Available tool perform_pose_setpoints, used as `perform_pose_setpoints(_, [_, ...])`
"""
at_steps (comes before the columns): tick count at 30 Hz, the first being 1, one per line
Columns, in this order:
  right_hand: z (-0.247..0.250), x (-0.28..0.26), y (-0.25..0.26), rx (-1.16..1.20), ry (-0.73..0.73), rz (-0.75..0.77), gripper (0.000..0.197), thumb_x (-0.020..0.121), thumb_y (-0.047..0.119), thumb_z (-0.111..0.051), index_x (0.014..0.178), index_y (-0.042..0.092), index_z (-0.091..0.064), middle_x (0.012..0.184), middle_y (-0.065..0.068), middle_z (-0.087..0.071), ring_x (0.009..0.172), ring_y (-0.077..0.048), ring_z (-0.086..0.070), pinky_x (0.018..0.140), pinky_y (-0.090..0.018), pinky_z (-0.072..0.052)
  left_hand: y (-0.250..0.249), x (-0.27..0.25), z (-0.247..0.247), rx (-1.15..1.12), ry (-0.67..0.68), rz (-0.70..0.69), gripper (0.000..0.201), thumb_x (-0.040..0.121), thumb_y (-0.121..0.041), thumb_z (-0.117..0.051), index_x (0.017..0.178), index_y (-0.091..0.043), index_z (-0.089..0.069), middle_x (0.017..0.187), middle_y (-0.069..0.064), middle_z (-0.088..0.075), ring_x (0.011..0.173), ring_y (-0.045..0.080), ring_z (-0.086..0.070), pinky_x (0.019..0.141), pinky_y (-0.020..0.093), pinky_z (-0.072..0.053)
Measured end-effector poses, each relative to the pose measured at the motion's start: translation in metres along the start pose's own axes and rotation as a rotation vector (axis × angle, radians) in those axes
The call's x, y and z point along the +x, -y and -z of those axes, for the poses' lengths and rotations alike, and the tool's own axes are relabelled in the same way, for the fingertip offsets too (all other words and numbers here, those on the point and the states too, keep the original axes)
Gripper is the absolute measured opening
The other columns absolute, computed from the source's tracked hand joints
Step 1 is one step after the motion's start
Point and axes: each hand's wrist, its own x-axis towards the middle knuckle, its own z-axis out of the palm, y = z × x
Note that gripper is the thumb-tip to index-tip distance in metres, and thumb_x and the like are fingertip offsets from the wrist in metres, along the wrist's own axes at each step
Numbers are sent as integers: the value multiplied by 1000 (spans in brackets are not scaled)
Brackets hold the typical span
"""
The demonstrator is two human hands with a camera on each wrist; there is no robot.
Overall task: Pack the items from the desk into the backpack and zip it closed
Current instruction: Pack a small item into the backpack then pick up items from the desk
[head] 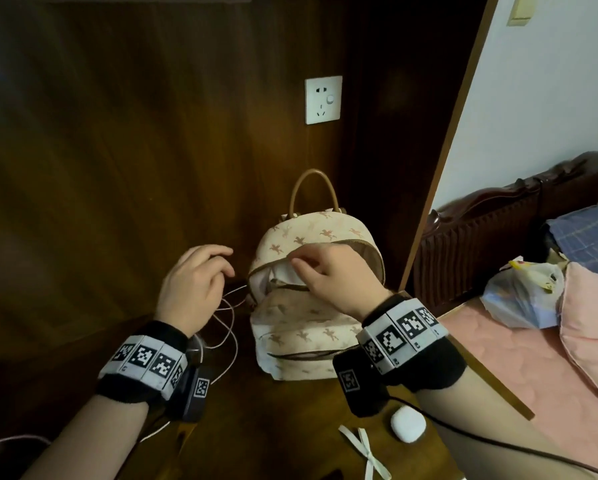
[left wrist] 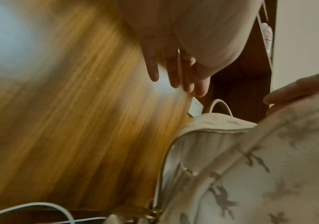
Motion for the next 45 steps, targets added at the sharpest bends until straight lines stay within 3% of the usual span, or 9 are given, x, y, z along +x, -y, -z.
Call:
perform_pose_setpoints(5, [-24,12,38,34,11,113,25,93,30,-48,107,22,-68,102,4,-70,93,-13,-62,79,-30,-48,33,-36,37,49,27,200,17,88,-6,-53,92,-15,-68,116,-1,-61,111,20,-52,90,36,-41])
perform_pose_setpoints(9, [-52,18,64,36,20,167,25,93,30,-47,108,22,-67,104,6,-69,93,-10,-61,75,-23,-46,62,-76,67,95,76,307,15,89,-11,-56,95,-15,-69,114,0,-63,106,21,-55,85,34,-43])
perform_pose_setpoints(12, [-77,20,87,88,38,186,25,93,29,-47,107,22,-67,102,6,-69,91,-9,-62,77,-30,-52,83,-109,90,140,101,401,14,89,-15,-57,95,-15,-69,113,-1,-63,103,19,-57,79,29,-42])
perform_pose_setpoints(17, [-123,19,122,147,168,205,23,92,28,-49,106,21,-67,100,3,-69,86,-13,-63,76,-33,-54,123,-172,124,163,237,732,16,94,-29,-49,101,-24,-63,114,-7,-56,102,13,-53,80,29,-42])
perform_pose_setpoints(22, [-170,9,149,140,371,182,24,93,27,-49,109,22,-65,99,4,-68,81,-11,-63,75,-28,-53,161,-246,137,151,378,1000,14,92,-33,-53,100,-25,-61,111,-1,-55,101,21,-57,81,35,-47])
perform_pose_setpoints(26, [-200,-1,162,104,527,131,24,94,26,-47,114,25,-61,105,3,-67,93,-14,-63,83,-30,-51,174,-299,142,90,417,1087,8,88,-30,-59,93,-23,-59,100,4,-65,93,25,-63,83,40,-51])
perform_pose_setpoints(33, [-245,-20,182,25,705,52,26,96,27,-45,118,27,-58,114,-2,-66,100,-19,-63,80,-25,-50,171,-357,139,-76,711,1168,46,84,-39,-65,123,-16,-54,124,2,-59,111,18,-56,94,31,-43])
perform_pose_setpoints(40, [-278,-42,206,25,809,72,26,95,22,-43,108,22,-65,115,-5,-66,103,-26,-62,79,-27,-48,165,-381,130,-31,716,1203,66,75,-38,-74,131,-16,-49,132,5,-52,119,22,-50,99,35,-41])
perform_pose_setpoints(45, [-296,-62,211,33,784,31,26,93,24,-46,107,24,-67,112,-6,-68,103,-25,-63,87,-35,-52,164,-387,126,-12,723,1174,49,67,-46,-76,106,-24,-58,112,0,-58,101,18,-55,84,31,-45])
